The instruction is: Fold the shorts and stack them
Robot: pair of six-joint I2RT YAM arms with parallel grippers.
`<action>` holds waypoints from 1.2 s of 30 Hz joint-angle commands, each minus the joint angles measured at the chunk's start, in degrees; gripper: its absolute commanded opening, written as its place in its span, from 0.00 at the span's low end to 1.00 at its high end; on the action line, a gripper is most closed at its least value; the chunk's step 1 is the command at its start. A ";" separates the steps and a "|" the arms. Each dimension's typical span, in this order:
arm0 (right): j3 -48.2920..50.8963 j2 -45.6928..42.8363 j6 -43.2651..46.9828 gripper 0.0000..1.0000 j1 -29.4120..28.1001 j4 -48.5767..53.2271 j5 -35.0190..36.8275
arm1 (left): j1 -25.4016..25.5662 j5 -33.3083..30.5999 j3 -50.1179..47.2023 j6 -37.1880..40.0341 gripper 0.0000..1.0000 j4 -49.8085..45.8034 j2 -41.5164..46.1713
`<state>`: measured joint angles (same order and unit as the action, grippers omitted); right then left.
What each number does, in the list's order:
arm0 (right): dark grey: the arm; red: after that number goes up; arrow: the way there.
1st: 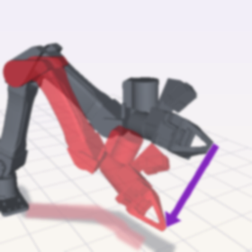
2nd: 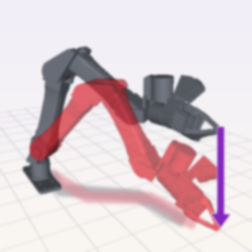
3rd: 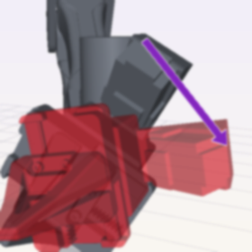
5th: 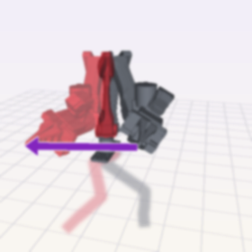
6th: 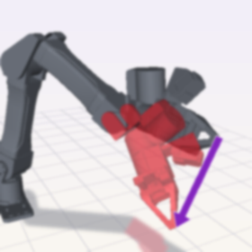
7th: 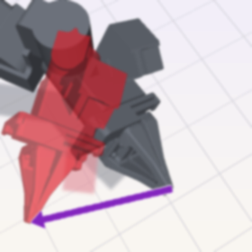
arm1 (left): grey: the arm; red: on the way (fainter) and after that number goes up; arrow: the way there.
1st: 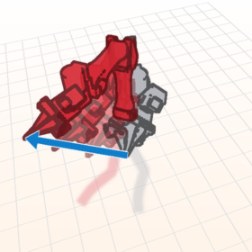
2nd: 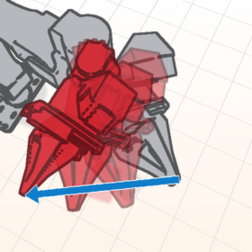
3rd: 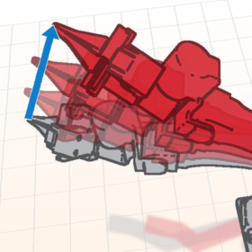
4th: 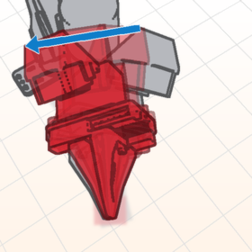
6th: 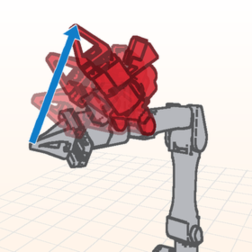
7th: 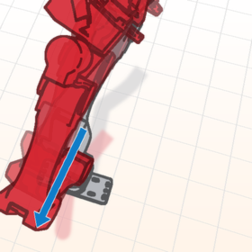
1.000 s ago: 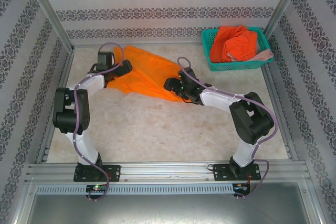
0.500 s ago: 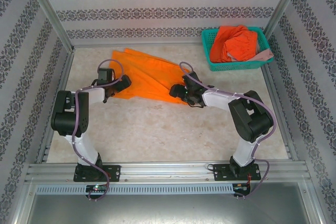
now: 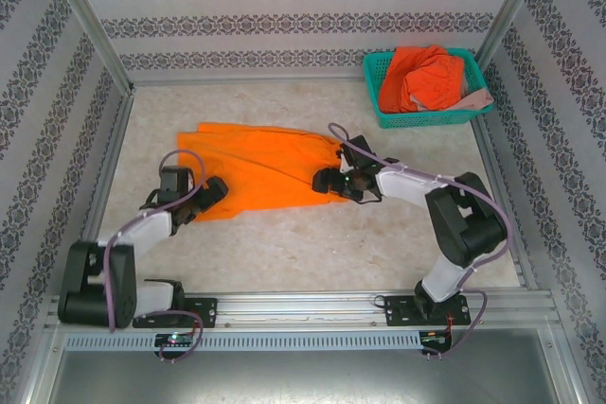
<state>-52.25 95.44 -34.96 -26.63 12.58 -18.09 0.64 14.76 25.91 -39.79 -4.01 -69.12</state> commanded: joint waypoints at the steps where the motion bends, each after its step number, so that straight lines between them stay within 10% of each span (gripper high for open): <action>1: 1.70 -7.69 3.11 0.81 0.27 6.57 -1.94 | -0.73 -1.99 1.68 -0.68 1.00 -13.49 10.74; 5: -1.36 -14.34 4.78 0.82 1.08 8.26 2.84 | -2.68 -7.03 11.48 4.59 1.00 -20.74 15.96; 14: -16.39 -3.51 11.66 0.89 6.48 14.62 14.11 | -15.29 0.94 25.30 11.47 0.96 -14.99 -4.26; 36: -27.46 16.51 6.78 0.55 9.36 9.86 6.42 | -19.34 15.92 38.98 5.32 0.56 7.05 -40.35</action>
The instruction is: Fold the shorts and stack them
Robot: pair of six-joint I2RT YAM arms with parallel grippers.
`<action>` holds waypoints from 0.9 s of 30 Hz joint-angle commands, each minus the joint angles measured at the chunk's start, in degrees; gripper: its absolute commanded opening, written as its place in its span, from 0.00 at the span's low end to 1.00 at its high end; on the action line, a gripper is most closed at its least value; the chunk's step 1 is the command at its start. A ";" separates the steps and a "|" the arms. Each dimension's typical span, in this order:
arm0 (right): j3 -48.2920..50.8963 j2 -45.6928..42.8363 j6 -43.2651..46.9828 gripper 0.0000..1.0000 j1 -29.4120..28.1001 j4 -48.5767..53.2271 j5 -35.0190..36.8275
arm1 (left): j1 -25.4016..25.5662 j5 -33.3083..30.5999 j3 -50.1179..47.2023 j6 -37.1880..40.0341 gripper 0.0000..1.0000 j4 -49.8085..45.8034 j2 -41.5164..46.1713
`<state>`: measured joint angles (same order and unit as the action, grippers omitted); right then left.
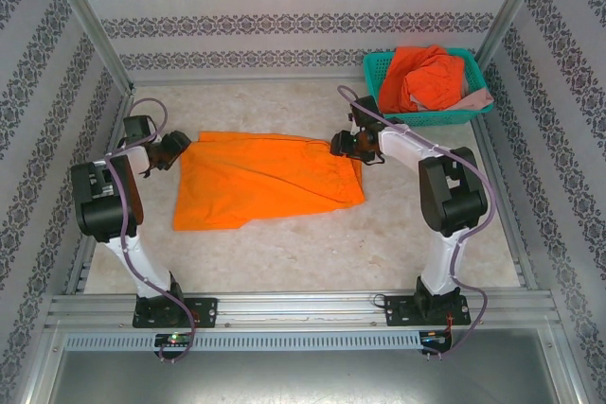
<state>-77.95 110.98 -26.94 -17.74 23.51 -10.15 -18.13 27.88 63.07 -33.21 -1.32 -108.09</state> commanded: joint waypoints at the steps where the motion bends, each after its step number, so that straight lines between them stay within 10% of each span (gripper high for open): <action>1: -1.85 1.23 -1.37 0.53 0.47 -1.09 -1.56 | -0.59 3.30 2.28 -1.49 0.53 4.67 -2.15; 12: -1.94 1.66 -2.82 0.11 0.58 -1.72 -0.59 | -0.58 5.34 2.90 -2.19 0.03 3.87 -1.64; 27: 7.77 -15.18 -6.58 0.00 2.60 -6.26 1.75 | -0.59 4.21 3.78 -1.23 0.00 -1.81 12.23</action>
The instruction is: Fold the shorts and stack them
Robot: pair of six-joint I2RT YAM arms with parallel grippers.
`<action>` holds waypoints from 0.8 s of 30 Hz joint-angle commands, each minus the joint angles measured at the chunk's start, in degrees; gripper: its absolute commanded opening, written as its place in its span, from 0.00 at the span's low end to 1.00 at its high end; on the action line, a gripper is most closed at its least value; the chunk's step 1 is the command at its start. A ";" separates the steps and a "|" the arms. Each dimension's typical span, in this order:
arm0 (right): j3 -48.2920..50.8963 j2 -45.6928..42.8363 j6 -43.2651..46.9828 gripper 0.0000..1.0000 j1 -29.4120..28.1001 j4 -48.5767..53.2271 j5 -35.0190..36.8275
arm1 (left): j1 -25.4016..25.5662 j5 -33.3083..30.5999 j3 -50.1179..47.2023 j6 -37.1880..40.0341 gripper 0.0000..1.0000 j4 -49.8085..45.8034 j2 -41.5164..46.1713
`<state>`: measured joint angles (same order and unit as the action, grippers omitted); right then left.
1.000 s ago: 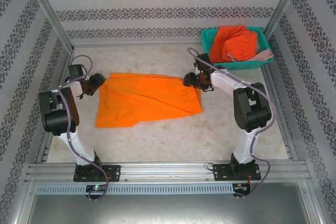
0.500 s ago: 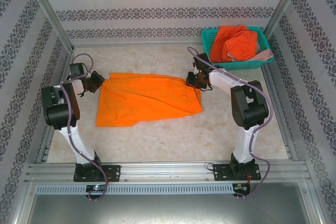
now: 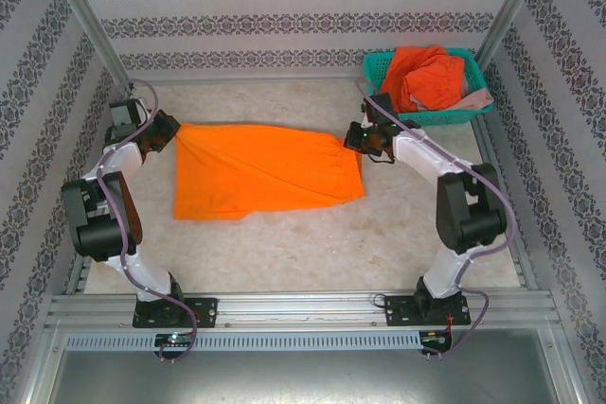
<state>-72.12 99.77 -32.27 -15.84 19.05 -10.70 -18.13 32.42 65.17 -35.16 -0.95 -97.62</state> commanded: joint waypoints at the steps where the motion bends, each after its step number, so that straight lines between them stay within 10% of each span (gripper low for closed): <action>1: 2.77 -5.03 -1.21 0.00 0.82 -1.83 2.86 | -0.49 -0.18 2.39 0.70 0.00 -2.62 2.06; 24: 4.89 7.21 -9.45 0.03 6.16 -15.76 7.07 | 5.71 -2.55 33.84 4.49 0.11 -13.58 -25.75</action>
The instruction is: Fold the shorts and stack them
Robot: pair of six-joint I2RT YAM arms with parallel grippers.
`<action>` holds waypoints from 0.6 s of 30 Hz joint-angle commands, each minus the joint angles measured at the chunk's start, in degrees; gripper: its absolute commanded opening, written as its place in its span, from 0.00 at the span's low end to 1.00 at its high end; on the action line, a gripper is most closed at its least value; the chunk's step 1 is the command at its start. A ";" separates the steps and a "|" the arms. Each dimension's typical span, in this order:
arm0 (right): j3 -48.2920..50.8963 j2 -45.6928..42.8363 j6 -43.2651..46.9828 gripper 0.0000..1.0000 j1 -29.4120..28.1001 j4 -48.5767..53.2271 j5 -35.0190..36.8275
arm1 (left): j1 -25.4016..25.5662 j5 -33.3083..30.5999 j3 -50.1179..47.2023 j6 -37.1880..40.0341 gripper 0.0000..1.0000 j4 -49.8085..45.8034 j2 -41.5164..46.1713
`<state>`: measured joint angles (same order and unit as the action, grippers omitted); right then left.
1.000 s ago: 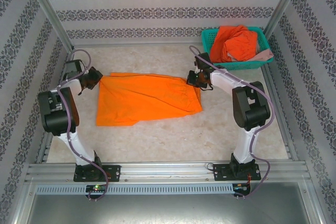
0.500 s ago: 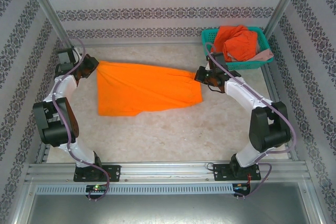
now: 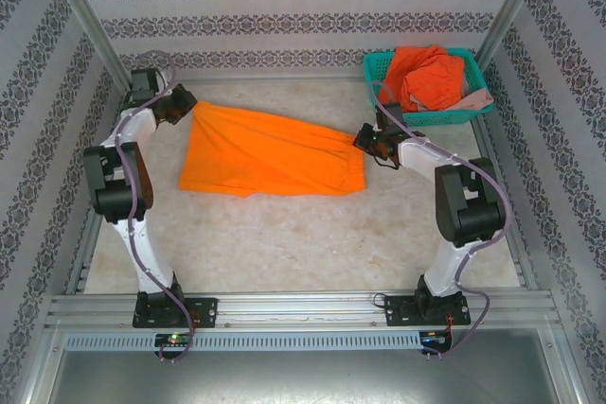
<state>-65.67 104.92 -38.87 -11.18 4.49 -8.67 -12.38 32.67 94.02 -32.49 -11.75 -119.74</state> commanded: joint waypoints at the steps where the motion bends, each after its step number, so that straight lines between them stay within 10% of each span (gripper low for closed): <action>1: -1.78 2.82 -3.81 0.06 1.66 -1.61 6.04 | 0.08 -2.70 7.02 1.58 0.14 -2.92 -5.71; 8: -2.90 0.60 -6.66 0.65 1.35 0.92 10.16 | 0.26 -1.69 12.61 2.26 0.69 -4.08 -3.19; 18: 1.04 -14.22 -4.95 0.86 -8.09 4.31 7.15 | 2.84 0.46 -21.55 -3.06 0.86 4.27 26.15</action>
<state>-65.87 91.94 -43.92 -16.56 7.18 0.49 -11.46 31.97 79.94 -33.47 -10.00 -96.03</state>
